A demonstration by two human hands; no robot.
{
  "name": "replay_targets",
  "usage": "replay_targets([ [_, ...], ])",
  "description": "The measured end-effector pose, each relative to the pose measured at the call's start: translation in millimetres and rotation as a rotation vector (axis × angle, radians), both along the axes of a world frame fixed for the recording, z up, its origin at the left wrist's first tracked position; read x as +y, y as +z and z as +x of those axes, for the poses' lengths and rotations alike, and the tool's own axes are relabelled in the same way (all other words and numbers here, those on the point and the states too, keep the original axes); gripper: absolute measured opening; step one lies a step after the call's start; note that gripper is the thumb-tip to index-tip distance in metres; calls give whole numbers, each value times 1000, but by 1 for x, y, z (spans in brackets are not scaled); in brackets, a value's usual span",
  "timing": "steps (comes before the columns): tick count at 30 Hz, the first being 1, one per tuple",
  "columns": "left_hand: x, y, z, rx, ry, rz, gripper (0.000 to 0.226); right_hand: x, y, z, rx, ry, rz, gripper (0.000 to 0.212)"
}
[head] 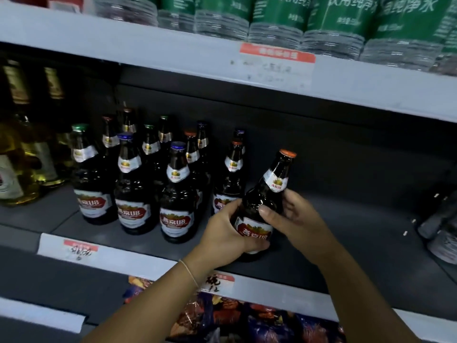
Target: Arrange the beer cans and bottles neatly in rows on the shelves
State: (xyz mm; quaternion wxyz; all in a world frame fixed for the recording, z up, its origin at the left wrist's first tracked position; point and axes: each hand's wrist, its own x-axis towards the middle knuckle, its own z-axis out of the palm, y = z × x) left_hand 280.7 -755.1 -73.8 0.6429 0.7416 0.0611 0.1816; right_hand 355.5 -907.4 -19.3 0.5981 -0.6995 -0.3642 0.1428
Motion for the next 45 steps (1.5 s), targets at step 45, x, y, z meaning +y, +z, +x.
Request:
replay_targets([
  [45, 46, -45, -36, -75, 213, 426, 61, 53, -94, -31, 10, -201, 6, 46],
])
